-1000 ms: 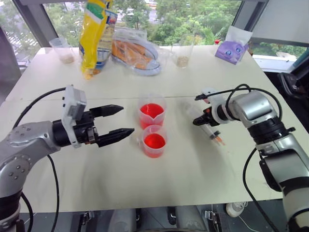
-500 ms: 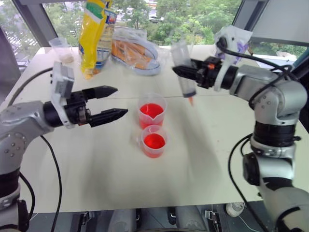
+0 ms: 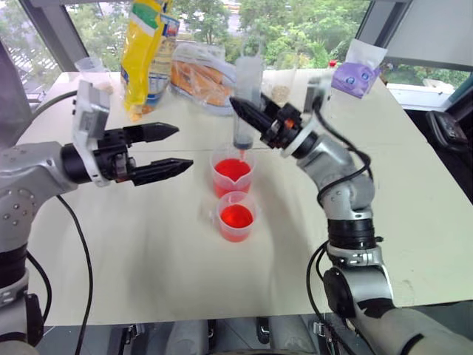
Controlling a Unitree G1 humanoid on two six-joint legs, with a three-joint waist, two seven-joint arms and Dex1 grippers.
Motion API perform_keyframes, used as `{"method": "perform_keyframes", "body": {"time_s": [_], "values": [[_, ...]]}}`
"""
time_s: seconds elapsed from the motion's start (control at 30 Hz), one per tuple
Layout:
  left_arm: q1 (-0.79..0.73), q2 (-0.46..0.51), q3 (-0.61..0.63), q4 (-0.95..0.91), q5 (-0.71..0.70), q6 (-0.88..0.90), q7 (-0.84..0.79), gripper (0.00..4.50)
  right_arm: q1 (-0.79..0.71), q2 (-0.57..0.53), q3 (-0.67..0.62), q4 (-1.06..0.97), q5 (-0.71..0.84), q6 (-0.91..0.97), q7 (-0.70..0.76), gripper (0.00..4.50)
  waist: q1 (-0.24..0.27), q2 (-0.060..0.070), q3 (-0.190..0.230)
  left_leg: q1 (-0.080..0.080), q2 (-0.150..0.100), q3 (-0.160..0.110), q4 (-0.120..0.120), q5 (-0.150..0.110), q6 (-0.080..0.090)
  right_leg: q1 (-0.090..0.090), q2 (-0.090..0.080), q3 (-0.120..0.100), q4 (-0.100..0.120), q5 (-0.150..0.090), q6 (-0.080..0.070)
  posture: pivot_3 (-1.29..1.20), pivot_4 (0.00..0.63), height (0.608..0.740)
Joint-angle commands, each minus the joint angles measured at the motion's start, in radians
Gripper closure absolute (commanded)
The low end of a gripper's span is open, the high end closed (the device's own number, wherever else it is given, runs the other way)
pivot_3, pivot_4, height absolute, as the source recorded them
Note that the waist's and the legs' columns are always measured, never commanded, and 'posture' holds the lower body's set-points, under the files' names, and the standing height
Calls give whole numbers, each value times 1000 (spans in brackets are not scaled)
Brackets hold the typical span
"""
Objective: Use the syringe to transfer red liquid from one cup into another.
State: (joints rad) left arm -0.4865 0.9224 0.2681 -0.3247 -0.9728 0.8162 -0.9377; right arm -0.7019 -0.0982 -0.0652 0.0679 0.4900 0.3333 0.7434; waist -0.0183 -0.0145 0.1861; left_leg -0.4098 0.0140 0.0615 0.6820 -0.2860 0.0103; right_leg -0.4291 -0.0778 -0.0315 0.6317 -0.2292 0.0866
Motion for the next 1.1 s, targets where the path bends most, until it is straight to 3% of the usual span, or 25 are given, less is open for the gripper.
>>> {"method": "perform_keyframes", "body": {"time_s": [0.03, 0.33, 0.7, 1.1], "values": [[-21, 10, 30, -32, -21, 7, 11, 0, 22, 21, 33, 30, -36, -134, 35, 3085, 0, 0, 0, 0, 0, 0, 0, 0, 0, 0, 0, 0, 0, 0, 0, 0, 150, 740], [-120, -43, -31, 30, 20, -9, 33, 0, 72, 14, 87, 155, -124, -330, 80, 3085, 2, 0, 0, 0, 0, 0, 0, 1, -1, 0, 0, 0, 0, 0, 0, 0, 150, 740], [-280, -212, -161, 183, 148, -70, 34, 0, 96, -18, 129, 166, -162, -365, 118, 3085, 2, 0, 0, 1, 0, 0, 0, 1, -2, 1, 0, 0, 1, 0, 0, 0, 150, 740], [-312, -298, -198, 241, 214, -72, 23, 0, 100, -35, 145, 165, -166, -364, 133, 3085, 3, 0, 0, 1, 0, -1, 0, 1, -2, 1, 0, 0, 1, 0, 0, 0, 150, 740]]}}
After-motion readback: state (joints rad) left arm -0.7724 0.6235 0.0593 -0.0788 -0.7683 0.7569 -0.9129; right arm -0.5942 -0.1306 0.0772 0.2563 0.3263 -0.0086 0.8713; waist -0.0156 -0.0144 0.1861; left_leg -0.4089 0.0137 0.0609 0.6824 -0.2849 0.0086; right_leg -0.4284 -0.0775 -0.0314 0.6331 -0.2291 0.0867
